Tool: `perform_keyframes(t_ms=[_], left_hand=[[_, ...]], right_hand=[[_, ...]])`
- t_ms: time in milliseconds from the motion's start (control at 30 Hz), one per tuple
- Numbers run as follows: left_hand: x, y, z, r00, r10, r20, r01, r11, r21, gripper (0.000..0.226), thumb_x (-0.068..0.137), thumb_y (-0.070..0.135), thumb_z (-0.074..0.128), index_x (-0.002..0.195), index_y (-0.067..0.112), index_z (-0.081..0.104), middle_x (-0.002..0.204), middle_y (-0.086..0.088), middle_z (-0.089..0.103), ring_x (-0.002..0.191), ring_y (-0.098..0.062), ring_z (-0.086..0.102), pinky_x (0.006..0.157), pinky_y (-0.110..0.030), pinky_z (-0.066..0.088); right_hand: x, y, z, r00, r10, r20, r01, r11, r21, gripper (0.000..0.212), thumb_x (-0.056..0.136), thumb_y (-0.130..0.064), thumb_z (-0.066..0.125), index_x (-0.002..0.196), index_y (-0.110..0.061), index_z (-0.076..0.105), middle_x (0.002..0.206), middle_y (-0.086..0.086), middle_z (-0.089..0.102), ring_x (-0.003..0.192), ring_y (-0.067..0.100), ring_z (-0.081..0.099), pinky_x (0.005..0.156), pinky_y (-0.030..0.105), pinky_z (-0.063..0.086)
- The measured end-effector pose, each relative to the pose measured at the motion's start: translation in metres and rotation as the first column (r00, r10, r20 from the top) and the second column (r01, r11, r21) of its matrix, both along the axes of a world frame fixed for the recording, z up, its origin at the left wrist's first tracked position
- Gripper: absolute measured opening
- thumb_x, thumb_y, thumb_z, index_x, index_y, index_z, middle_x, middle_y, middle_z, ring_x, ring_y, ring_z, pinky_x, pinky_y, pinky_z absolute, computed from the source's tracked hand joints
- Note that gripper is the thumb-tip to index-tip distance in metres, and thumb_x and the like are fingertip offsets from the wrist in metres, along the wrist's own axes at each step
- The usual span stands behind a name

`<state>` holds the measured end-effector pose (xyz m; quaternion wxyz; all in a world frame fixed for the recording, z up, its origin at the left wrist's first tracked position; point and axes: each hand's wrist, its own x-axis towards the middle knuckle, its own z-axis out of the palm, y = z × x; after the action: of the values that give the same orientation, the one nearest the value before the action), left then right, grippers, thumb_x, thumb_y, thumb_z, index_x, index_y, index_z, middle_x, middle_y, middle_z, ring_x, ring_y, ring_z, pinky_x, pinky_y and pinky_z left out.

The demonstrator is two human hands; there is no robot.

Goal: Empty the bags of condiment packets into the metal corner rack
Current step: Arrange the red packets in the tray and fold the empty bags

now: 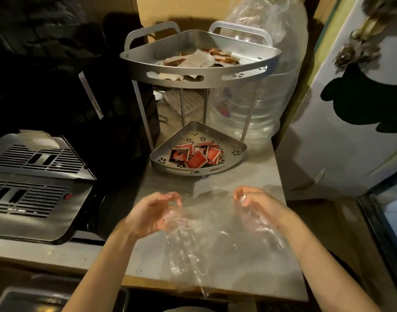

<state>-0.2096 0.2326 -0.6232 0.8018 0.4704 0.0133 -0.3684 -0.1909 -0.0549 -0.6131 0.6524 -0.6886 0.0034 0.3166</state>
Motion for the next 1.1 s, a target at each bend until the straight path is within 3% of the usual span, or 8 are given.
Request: perform_keyframes(t_ms=[167,267,433,600,767,867,967,1100], left_hand=[[0.006,-0.019,0.012,0.933,-0.358,0.033,0.323,0.873,0.365,0.033,0.078,0.027,0.064,0.108,0.016,0.064,0.101,-0.002,0.064,0.076,-0.006,0.062,0.072,-0.013,0.051],[0.007,-0.031,0.015,0.897,-0.43,0.1,0.344,0.823,0.451,0.041,0.078,0.009,0.064,0.117,0.003,0.057,0.102,-0.003,0.068,0.088,-0.008,0.064,0.092,-0.025,0.048],[0.002,-0.028,0.018,0.956,-0.229,0.182,0.169,0.94,0.296,0.027,0.082,-0.002,0.059,0.108,0.004,0.063,0.085,-0.004,0.072,0.061,-0.01,0.066,0.054,-0.019,0.054],[-0.013,-0.027,0.008,0.984,0.134,0.115,-0.157,0.96,0.231,0.042,0.075,0.003,0.065,0.116,0.014,0.062,0.096,-0.015,0.069,0.061,-0.014,0.066,0.056,-0.027,0.054],[-0.041,-0.032,-0.008,0.931,0.34,0.131,-0.363,0.832,0.419,0.036,0.077,0.01,0.065,0.11,0.024,0.063,0.068,-0.001,0.062,0.061,-0.012,0.053,0.063,-0.027,0.041],[-0.061,-0.026,-0.014,0.894,0.431,0.122,-0.434,0.766,0.474,0.039,0.081,0.004,0.061,0.114,0.025,0.055,0.068,0.002,0.069,0.064,-0.013,0.063,0.067,-0.03,0.052],[-0.083,-0.011,-0.019,0.846,0.533,-0.024,-0.501,0.808,0.31,0.049,0.073,0.0,0.061,0.115,0.025,0.057,0.103,-0.014,0.071,0.085,-0.028,0.068,0.076,-0.039,0.058],[-0.112,0.008,-0.028,0.79,0.59,-0.165,-0.565,0.806,0.176,0.029,0.083,-0.004,0.047,0.092,0.009,0.071,0.086,-0.014,0.072,0.072,-0.02,0.07,0.062,-0.029,0.057]], right_hand=[[0.004,0.013,0.018,0.982,0.168,0.088,-0.149,0.969,-0.196,0.044,0.071,0.0,0.053,0.101,-0.031,0.063,0.116,0.025,0.06,0.087,0.015,0.058,0.087,0.029,0.047],[0.002,0.017,0.026,0.993,0.073,0.093,-0.066,0.995,-0.075,0.035,0.084,-0.019,0.057,0.119,-0.025,0.059,0.124,0.008,0.059,0.11,0.013,0.055,0.096,0.021,0.039],[0.0,0.013,0.011,0.944,-0.04,-0.328,0.234,0.782,0.578,0.077,0.093,-0.058,0.021,0.14,0.002,0.031,0.136,0.02,0.049,0.135,0.039,0.034,0.103,0.03,0.04],[-0.005,0.002,-0.02,0.862,-0.052,-0.505,0.376,0.733,0.567,0.089,0.066,-0.081,0.043,0.119,-0.012,0.063,0.128,0.016,0.06,0.115,0.034,0.058,0.088,0.047,0.052],[-0.017,0.03,-0.025,0.927,-0.005,-0.376,0.097,0.97,0.224,0.08,0.063,-0.032,0.076,0.131,-0.009,0.04,0.094,0.008,0.057,0.075,0.016,0.062,0.066,0.029,0.049],[-0.025,0.049,-0.036,0.966,0.018,-0.258,-0.013,1.0,0.023,0.084,0.074,-0.012,0.072,0.141,-0.013,0.023,0.114,0.012,0.061,0.096,0.015,0.06,0.096,0.034,0.04],[-0.03,0.064,-0.041,0.967,0.018,-0.255,-0.004,0.998,0.056,0.042,0.078,-0.003,0.067,0.116,-0.009,0.052,0.087,0.012,0.064,0.078,0.026,0.06,0.074,0.041,0.048],[-0.047,0.09,-0.039,0.957,0.108,-0.269,-0.067,0.985,0.156,0.014,0.084,0.001,0.056,0.096,0.0,0.065,0.087,0.014,0.067,0.074,0.023,0.067,0.058,0.034,0.055]])
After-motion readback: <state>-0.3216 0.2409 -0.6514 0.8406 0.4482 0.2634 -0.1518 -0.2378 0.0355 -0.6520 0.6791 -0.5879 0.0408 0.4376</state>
